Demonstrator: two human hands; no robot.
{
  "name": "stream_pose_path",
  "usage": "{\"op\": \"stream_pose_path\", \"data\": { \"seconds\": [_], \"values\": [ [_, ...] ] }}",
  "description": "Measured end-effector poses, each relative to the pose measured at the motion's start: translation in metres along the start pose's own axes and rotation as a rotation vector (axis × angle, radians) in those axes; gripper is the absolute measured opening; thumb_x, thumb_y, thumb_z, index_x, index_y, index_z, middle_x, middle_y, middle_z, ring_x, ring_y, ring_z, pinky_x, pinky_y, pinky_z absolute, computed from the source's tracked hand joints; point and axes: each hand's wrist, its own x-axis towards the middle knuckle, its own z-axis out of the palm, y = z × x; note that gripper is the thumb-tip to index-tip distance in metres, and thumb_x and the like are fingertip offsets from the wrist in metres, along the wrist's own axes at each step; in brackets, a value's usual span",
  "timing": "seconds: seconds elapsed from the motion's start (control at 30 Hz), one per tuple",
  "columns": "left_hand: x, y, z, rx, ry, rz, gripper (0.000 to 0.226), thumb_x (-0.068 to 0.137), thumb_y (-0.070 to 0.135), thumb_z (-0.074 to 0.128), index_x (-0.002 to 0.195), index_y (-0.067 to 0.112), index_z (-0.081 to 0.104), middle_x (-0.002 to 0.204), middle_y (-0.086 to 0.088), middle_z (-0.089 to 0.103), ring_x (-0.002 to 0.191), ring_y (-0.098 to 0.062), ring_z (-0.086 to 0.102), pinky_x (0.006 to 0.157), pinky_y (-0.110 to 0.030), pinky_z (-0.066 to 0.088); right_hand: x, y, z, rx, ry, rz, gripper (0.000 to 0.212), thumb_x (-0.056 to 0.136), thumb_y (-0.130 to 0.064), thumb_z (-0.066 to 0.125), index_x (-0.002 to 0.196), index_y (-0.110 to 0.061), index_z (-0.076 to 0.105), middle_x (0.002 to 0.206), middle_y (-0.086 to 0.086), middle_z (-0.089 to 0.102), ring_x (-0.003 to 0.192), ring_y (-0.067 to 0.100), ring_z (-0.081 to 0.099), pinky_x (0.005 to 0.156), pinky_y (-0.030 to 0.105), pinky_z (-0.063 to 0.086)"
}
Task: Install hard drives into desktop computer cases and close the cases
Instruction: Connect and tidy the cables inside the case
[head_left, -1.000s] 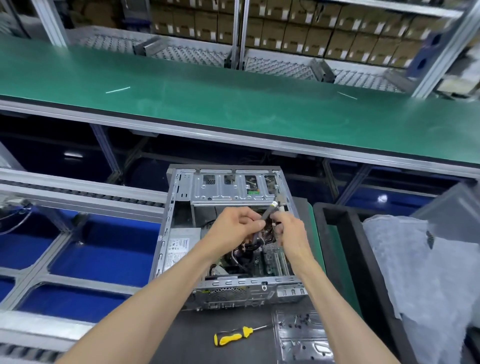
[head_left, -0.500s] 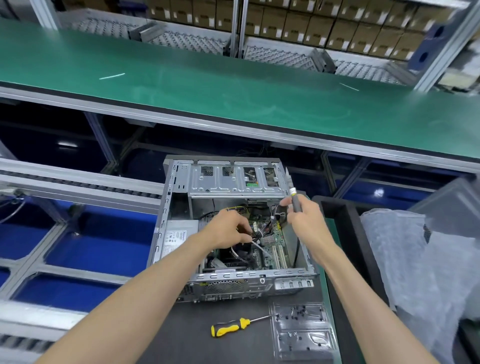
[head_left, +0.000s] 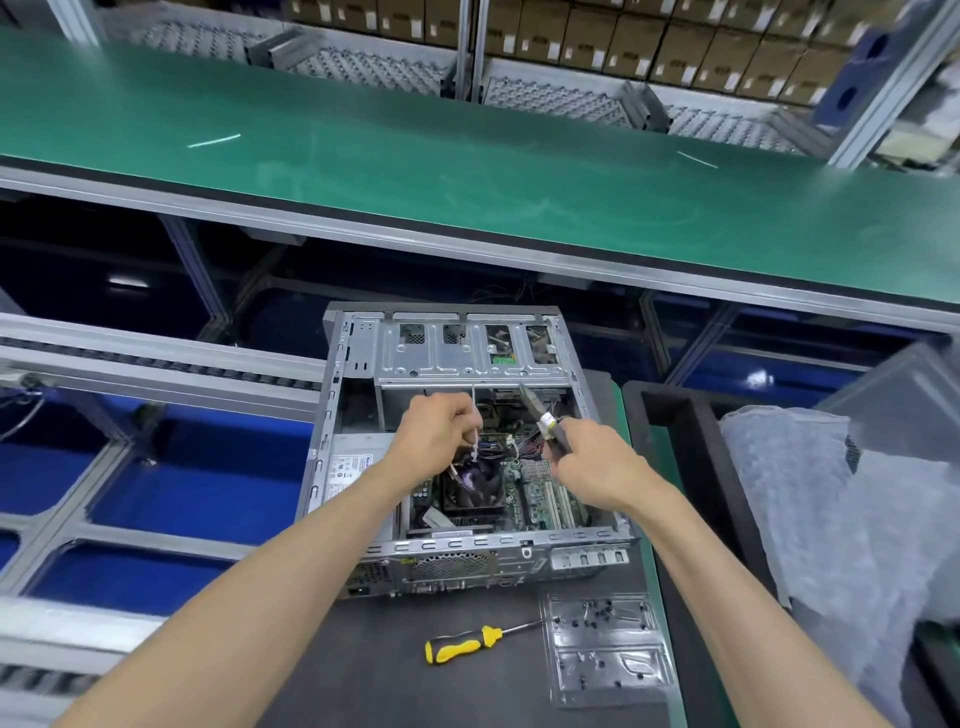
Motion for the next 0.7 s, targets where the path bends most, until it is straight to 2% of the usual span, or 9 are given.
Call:
{"op": "stream_pose_path", "data": {
  "seconds": [0.1,0.2,0.27,0.33,0.37,0.47,0.57,0.63,0.7],
  "values": [
    [-0.001,-0.002,0.001,-0.002,0.036,0.022,0.032,0.098,0.018,0.061,0.067,0.022,0.063,0.074,0.005,0.074,0.079,-0.015,0.072,0.083,-0.042,0.058,-0.003,-0.004,0.0,-0.088,-0.02,-0.057,0.02,0.096,-0.015,0.046,0.083,-0.024,0.036,0.086,0.003,0.053,0.074,0.023,0.053,0.06,0.036,0.04],
    [-0.002,-0.004,0.002,-0.014,0.075,0.026,0.034,0.1,0.022,0.06,0.066,0.024,0.061,0.077,0.006,0.073,0.081,-0.02,0.071,0.081,-0.044,0.057,-0.007,-0.009,0.002,-0.095,-0.005,-0.104,0.018,0.094,-0.007,0.045,0.087,-0.022,0.037,0.091,0.005,0.053,0.072,0.021,0.05,0.058,0.036,0.039],
    [-0.004,-0.003,0.003,0.005,0.113,0.055,0.035,0.1,0.023,0.059,0.065,0.026,0.056,0.078,0.008,0.072,0.079,-0.019,0.069,0.08,-0.042,0.056,-0.012,-0.015,0.005,-0.227,0.062,-0.102,0.015,0.091,-0.006,0.047,0.101,-0.015,0.042,0.107,0.008,0.053,0.087,0.025,0.051,0.062,0.037,0.04],
    [-0.007,-0.002,0.003,0.03,0.154,0.077,0.037,0.099,0.024,0.06,0.063,0.028,0.052,0.078,0.01,0.071,0.078,-0.017,0.066,0.08,-0.039,0.054,-0.015,-0.022,0.016,-0.394,0.071,-0.073,0.03,0.092,-0.011,0.051,0.12,-0.006,0.042,0.124,0.014,0.047,0.113,0.033,0.046,0.073,0.039,0.04],
    [-0.007,-0.001,0.003,0.037,0.165,0.076,0.037,0.099,0.025,0.06,0.063,0.028,0.052,0.078,0.012,0.071,0.077,-0.016,0.065,0.079,-0.039,0.054,-0.016,-0.026,0.022,-0.46,0.074,-0.056,0.036,0.093,-0.014,0.052,0.126,-0.003,0.041,0.127,0.017,0.045,0.119,0.035,0.043,0.075,0.041,0.041],
    [-0.007,0.0,0.003,0.032,0.168,0.086,0.031,0.099,0.023,0.06,0.067,0.022,0.057,0.077,0.016,0.069,0.078,-0.012,0.064,0.079,-0.037,0.053,-0.016,-0.036,0.038,-0.509,0.088,-0.023,0.045,0.095,-0.025,0.056,0.13,0.0,0.039,0.129,0.018,0.043,0.121,0.034,0.04,0.079,0.039,0.047],
    [-0.008,-0.001,0.002,0.012,0.174,0.102,0.028,0.099,0.019,0.059,0.074,0.008,0.061,0.075,0.02,0.066,0.075,-0.001,0.061,0.076,-0.033,0.049,-0.013,-0.038,0.046,-0.466,0.108,-0.021,0.047,0.095,-0.028,0.057,0.13,0.0,0.04,0.128,0.018,0.043,0.119,0.033,0.041,0.078,0.036,0.048],
    [-0.008,-0.002,0.002,0.008,0.179,0.097,0.028,0.1,0.018,0.059,0.074,0.005,0.06,0.075,0.022,0.065,0.073,0.01,0.058,0.071,-0.028,0.042,-0.012,-0.037,0.048,-0.438,0.116,-0.026,0.046,0.096,-0.026,0.056,0.13,0.001,0.041,0.128,0.018,0.043,0.119,0.034,0.041,0.081,0.037,0.05],
    [-0.007,-0.002,0.002,0.012,0.181,0.091,0.029,0.1,0.017,0.058,0.074,0.005,0.059,0.077,0.021,0.065,0.074,0.014,0.057,0.07,-0.025,0.039,-0.012,-0.036,0.05,-0.433,0.123,-0.039,0.044,0.096,-0.025,0.054,0.129,0.0,0.042,0.127,0.018,0.044,0.118,0.034,0.041,0.081,0.037,0.049]
  ]
}}
